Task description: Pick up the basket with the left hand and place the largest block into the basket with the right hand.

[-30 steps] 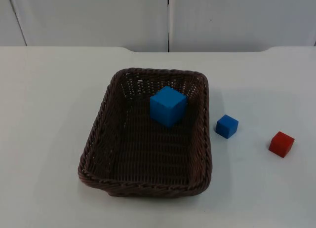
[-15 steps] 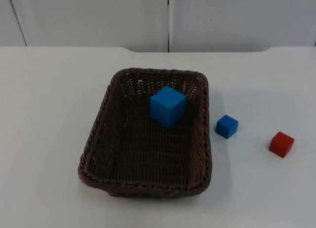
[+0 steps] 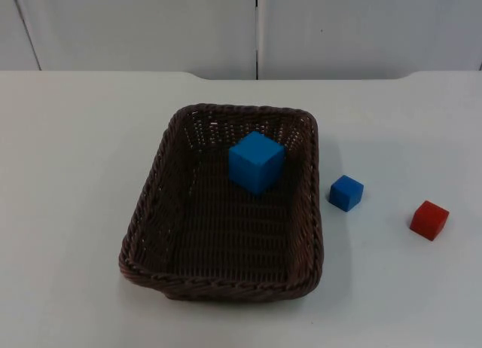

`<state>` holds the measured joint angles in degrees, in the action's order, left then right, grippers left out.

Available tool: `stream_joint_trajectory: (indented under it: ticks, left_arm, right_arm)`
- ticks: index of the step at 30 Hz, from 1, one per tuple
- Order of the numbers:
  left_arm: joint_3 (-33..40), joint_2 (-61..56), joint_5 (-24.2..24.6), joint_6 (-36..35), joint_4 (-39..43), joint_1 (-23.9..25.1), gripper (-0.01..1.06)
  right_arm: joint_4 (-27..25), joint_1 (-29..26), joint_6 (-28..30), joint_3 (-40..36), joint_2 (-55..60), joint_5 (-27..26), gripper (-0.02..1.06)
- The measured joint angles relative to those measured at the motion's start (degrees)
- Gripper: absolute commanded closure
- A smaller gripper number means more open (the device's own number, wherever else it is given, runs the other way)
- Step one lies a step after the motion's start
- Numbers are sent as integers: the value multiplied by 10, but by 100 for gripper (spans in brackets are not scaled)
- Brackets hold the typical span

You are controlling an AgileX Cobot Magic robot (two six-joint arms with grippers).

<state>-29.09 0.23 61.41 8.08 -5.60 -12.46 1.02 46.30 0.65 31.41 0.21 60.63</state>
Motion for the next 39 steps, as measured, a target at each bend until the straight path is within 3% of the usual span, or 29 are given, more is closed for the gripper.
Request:
stream_joint_trajectory:
  ticks: [39]
  left_arm:
    - [4,0,2,-38,19,0,15]
  right_arm:
    - [31,0,-15,-13,0,11,19]
